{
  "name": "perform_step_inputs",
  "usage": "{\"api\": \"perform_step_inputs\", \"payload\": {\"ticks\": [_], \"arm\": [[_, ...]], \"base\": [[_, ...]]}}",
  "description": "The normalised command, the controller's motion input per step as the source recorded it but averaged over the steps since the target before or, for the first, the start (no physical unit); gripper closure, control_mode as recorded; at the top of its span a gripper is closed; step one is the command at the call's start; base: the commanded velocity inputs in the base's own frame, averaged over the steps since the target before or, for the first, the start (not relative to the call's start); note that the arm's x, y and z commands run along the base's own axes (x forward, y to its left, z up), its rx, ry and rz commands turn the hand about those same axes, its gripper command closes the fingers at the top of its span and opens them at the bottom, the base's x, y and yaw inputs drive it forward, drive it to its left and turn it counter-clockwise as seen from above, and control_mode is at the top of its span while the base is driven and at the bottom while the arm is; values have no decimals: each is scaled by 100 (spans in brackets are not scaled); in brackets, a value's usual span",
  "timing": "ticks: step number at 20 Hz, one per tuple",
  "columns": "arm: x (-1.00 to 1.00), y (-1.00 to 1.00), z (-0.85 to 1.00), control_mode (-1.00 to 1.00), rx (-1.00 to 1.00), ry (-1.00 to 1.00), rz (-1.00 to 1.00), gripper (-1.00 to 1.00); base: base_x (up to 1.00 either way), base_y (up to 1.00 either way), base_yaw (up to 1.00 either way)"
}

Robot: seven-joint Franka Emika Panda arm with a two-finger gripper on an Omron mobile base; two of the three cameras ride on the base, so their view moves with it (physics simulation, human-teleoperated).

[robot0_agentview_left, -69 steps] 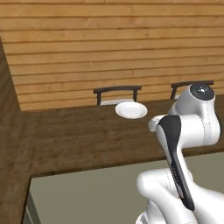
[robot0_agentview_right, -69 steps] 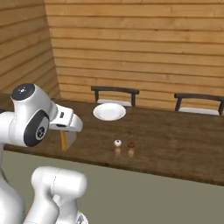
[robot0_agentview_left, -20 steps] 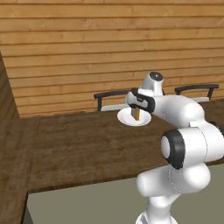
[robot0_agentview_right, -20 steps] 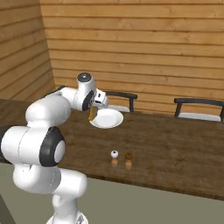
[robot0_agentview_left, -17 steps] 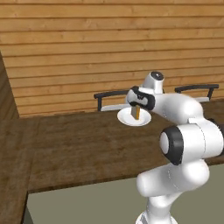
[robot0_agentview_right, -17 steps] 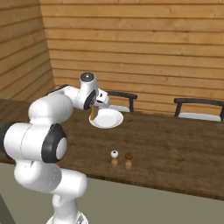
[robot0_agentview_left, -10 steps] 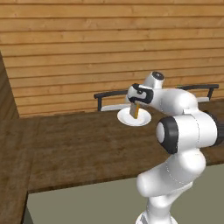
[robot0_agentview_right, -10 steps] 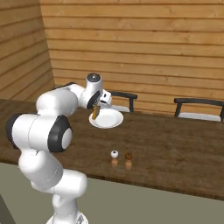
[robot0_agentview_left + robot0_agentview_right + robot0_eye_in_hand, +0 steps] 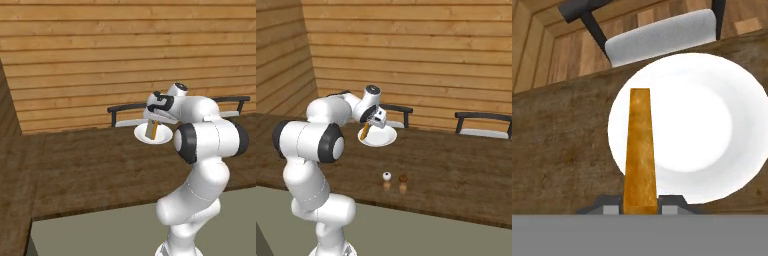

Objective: Start the toaster. Once the lever pops up, take the bread to the plate on the dining counter.

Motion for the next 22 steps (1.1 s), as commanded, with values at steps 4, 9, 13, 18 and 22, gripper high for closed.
{"api": "perform_step_inputs", "payload": {"ticks": [4, 9, 13, 18, 22], "arm": [[33, 0, 0, -100, 7, 0, 1, 100], [32, 0, -2, -100, 2, 0, 0, 100], [41, 0, -10, -100, 1, 0, 0, 100], [34, 0, -15, -100, 1, 0, 0, 100], [9, 0, -23, -100, 1, 3, 0, 100]], "base": [[0, 0, 0], [0, 0, 0], [0, 0, 0], [0, 0, 0], [0, 0, 0]]}}
